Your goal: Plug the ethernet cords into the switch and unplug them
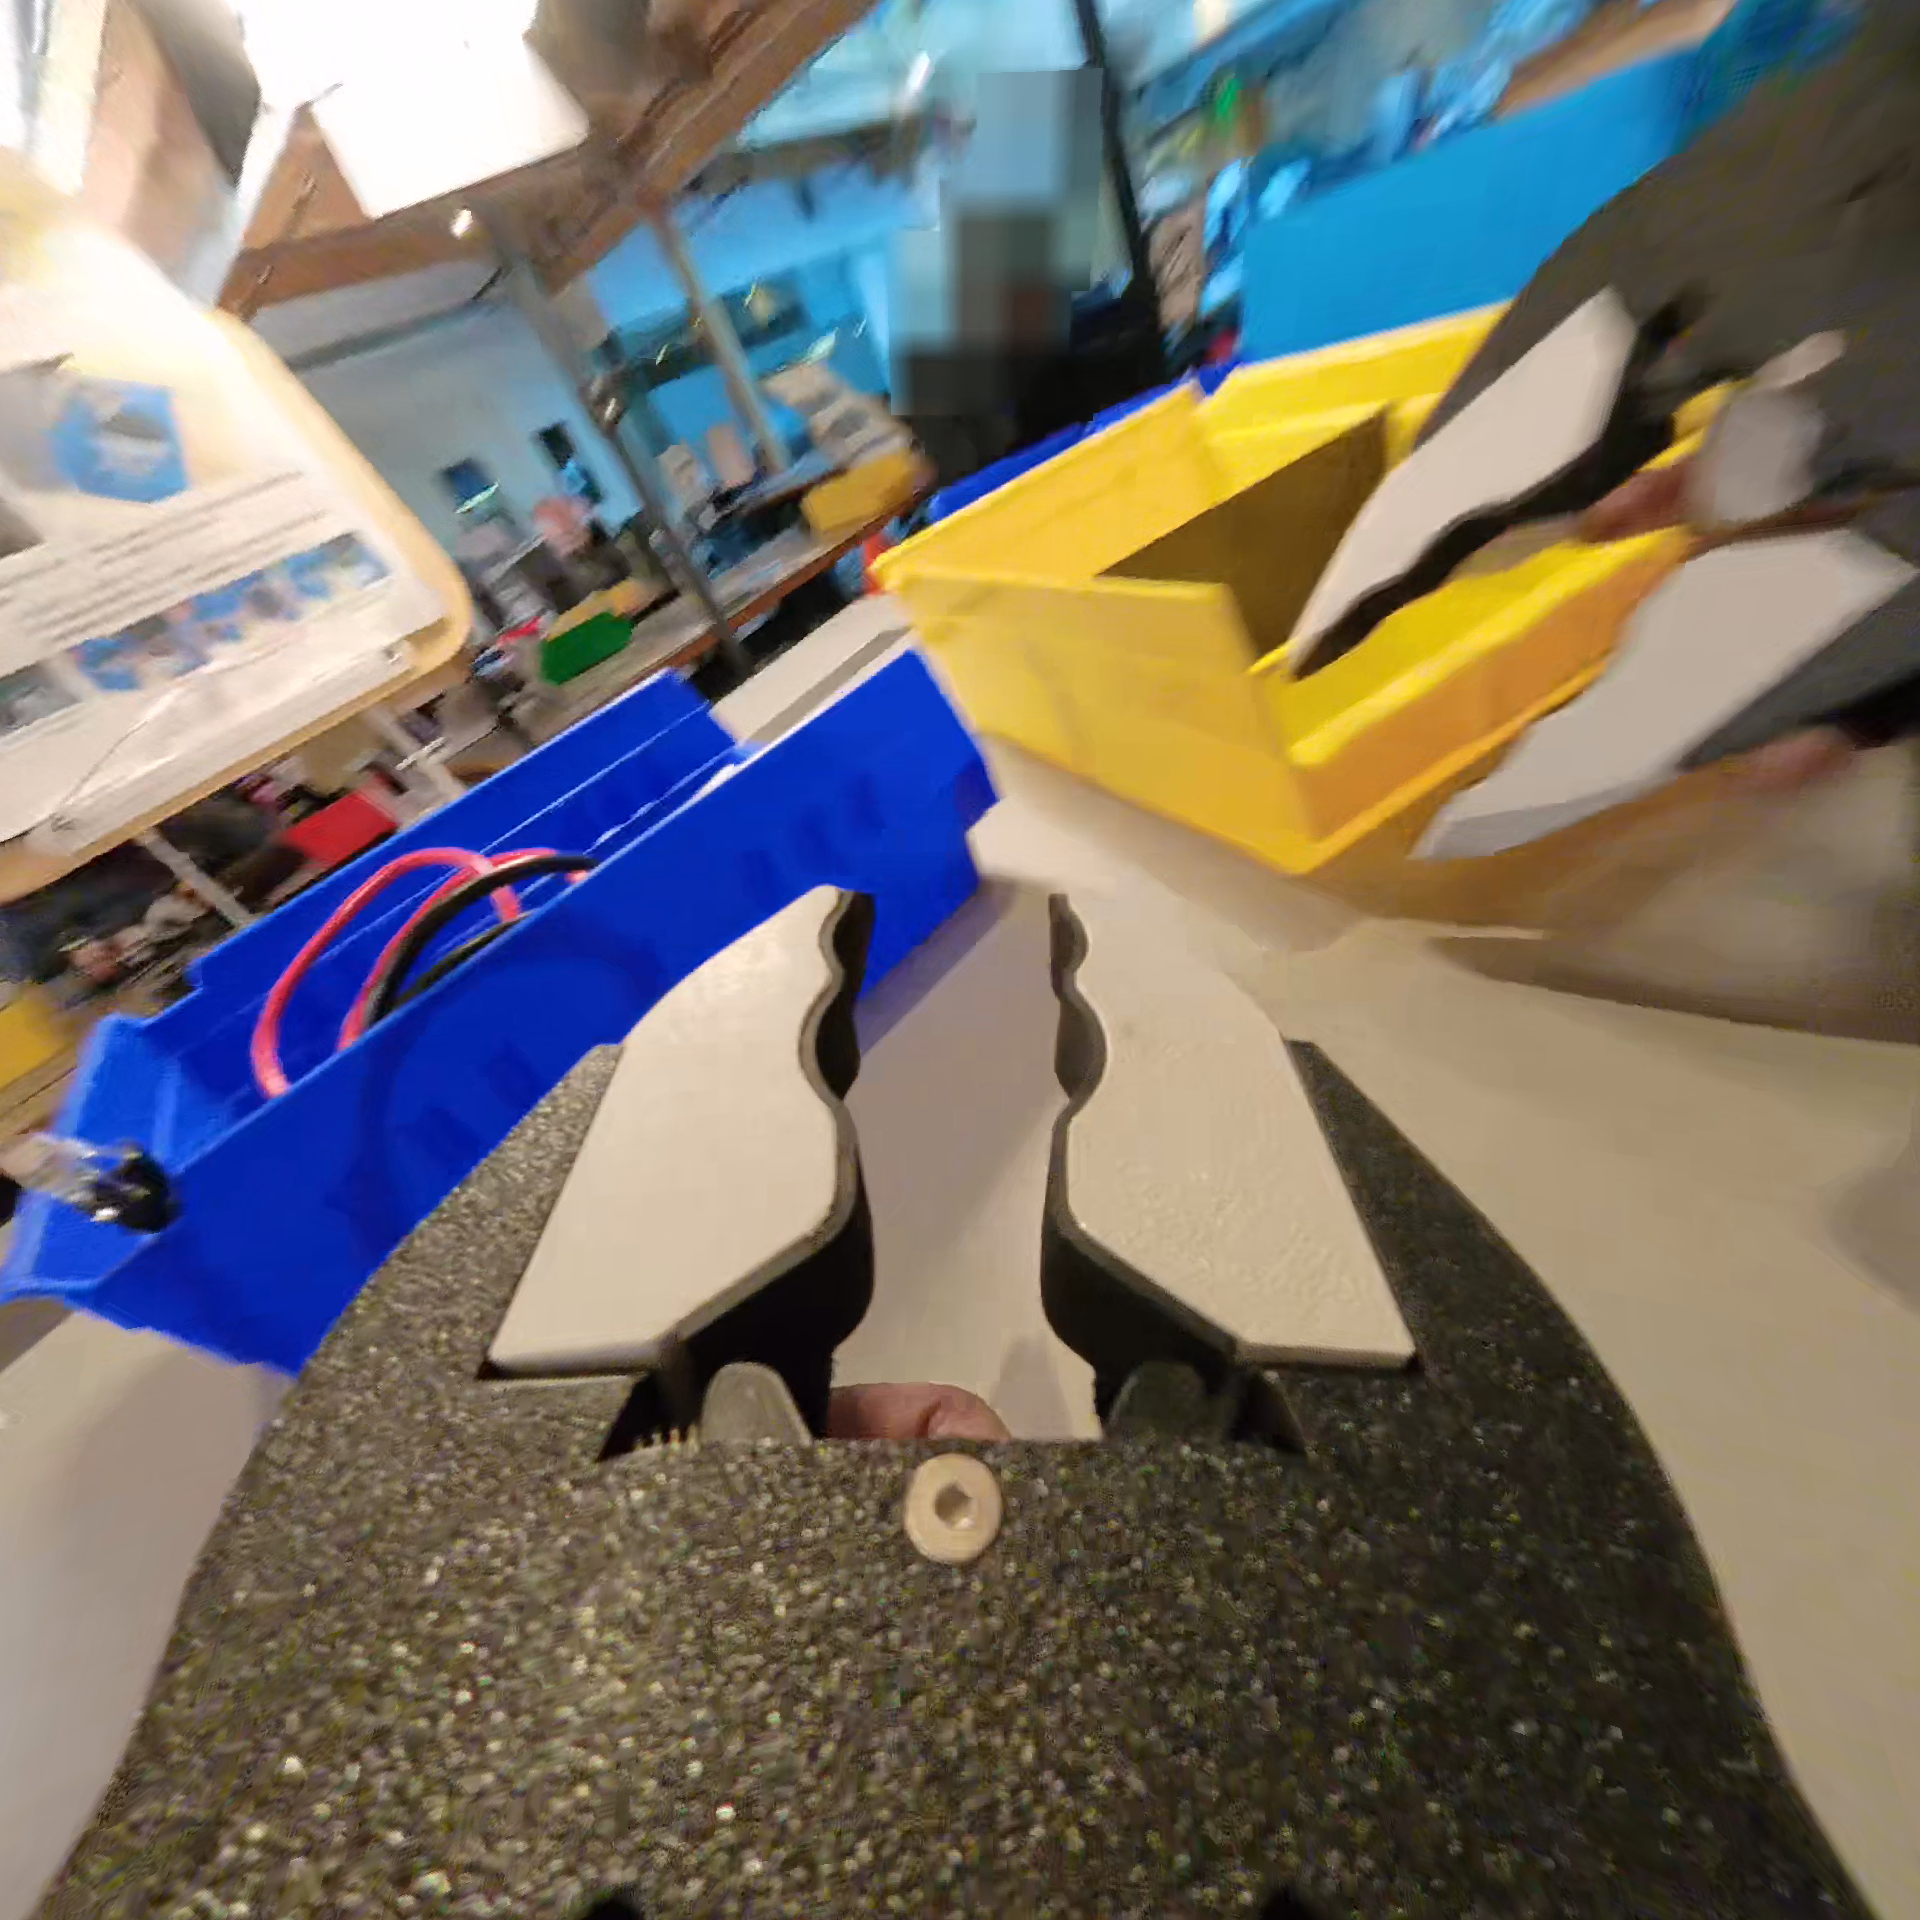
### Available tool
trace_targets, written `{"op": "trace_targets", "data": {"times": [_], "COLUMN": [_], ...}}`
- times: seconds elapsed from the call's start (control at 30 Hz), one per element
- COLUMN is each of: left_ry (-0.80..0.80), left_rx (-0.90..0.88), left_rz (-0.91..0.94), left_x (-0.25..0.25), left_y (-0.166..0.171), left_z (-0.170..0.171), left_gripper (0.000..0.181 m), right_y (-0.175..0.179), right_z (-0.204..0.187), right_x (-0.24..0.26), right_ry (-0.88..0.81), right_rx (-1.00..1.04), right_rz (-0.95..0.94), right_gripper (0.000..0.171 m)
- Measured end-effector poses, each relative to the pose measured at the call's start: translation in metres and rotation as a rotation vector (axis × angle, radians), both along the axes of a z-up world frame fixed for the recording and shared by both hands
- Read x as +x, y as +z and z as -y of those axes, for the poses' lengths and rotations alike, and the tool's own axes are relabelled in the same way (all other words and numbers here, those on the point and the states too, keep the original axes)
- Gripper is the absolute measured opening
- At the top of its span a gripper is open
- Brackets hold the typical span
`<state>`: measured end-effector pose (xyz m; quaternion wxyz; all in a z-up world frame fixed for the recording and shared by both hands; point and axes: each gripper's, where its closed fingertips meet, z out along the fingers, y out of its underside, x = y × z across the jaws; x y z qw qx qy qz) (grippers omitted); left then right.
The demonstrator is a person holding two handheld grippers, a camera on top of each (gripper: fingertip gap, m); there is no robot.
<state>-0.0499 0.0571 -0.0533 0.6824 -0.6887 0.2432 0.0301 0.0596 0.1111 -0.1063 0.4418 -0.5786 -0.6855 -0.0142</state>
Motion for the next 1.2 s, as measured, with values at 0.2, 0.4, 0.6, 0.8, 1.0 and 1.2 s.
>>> {"op": "trace_targets", "data": {"times": [0.2,0.4,0.6,0.8,1.0,1.2], "left_ry": [0.129,0.059,0.172,0.082,0.410,0.659], "left_rx": [-0.096,-0.293,-0.359,-0.507,-0.595,-0.402], "left_rz": [-0.333,-0.565,-0.886,-0.885,-0.764,-0.724], "left_x": [-0.004,0.013,-0.021,-0.068,-0.170,-0.199], "left_y": [0.013,-0.007,-0.032,-0.035,-0.041,-0.029], "left_z": [-0.077,-0.145,-0.146,-0.059,0.054,0.126], "left_gripper": [0.046,0.052,0.046,0.046,0.090,0.075], "right_y": [-0.002,0.009,0.010,0.014,0.023,0.020], "right_z": [-0.009,-0.015,-0.022,-0.020,-0.007,-0.007], "right_x": [0.016,0.025,0.032,0.033,0.032,0.050], "right_ry": [-0.018,-0.012,-0.010,0.009,0.037,0.013], "right_rx": [-0.030,-0.038,-0.044,-0.046,-0.065,-0.081], "right_rz": [0.005,-0.032,-0.038,-0.049,-0.075,-0.088], "right_gripper": [0.057,0.056,0.056,0.056,0.056,0.055]}}
